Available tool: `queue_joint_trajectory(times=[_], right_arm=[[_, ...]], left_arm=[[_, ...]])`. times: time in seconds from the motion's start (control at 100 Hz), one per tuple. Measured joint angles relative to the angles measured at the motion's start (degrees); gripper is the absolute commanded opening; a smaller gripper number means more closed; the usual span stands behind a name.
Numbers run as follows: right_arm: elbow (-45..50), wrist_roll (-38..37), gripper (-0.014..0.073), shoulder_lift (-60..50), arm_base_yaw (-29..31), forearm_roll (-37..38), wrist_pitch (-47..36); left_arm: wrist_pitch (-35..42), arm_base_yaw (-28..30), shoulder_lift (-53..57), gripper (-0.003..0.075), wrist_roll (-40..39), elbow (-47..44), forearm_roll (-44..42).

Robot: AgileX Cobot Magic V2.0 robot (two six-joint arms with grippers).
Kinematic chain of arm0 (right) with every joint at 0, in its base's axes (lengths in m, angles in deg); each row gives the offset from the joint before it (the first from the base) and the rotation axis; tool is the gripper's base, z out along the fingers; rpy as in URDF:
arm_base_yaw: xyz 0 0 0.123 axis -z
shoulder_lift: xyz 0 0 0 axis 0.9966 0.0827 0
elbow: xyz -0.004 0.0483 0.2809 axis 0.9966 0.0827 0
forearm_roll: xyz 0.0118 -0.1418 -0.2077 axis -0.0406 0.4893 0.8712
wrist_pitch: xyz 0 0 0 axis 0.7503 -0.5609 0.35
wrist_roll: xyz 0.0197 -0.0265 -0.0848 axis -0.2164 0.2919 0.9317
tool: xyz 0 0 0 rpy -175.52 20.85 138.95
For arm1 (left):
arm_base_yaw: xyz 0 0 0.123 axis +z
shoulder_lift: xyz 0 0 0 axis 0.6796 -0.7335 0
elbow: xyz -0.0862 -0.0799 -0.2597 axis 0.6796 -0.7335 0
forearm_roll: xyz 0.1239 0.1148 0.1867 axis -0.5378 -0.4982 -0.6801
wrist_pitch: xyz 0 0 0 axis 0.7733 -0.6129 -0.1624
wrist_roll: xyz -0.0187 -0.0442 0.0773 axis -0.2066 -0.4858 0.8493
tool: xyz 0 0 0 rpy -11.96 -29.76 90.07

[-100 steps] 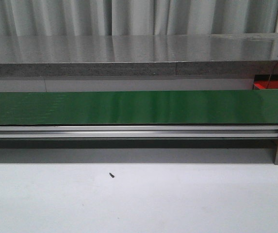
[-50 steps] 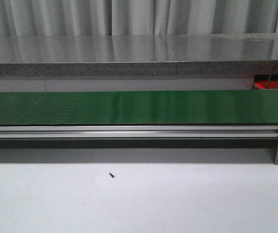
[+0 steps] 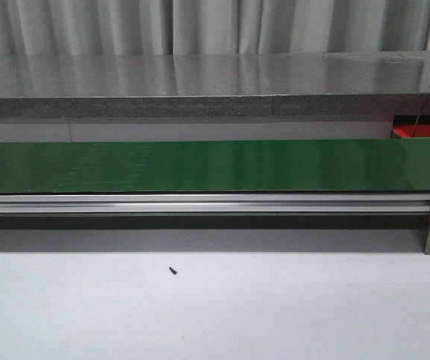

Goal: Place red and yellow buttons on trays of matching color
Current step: 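Lower the left gripper onto a yellow button and grasp it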

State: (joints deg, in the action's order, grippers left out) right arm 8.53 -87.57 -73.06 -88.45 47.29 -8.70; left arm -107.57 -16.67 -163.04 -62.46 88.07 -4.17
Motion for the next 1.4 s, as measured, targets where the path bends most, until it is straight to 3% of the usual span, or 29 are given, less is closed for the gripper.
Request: queue_joint_trajectory(times=[1.02, 1.14, 1.4], right_arm=[[0.0, 0.0, -0.0069, 0.0, 0.0, 0.0, 0.0], [0.0, 0.0, -0.0069, 0.0, 0.0, 0.0, 0.0], [0.0, 0.0, -0.0069, 0.0, 0.0, 0.0, 0.0]], left_arm=[[3.6, 0.0, -10.6, 0.0580, 1.5, 3.8, -0.4], [4.2, 0.0, -10.6, 0.0519, 1.5, 3.9, -0.8], [4.3, 0.0, -10.6, 0.0301, 1.5, 3.9, -1.7]])
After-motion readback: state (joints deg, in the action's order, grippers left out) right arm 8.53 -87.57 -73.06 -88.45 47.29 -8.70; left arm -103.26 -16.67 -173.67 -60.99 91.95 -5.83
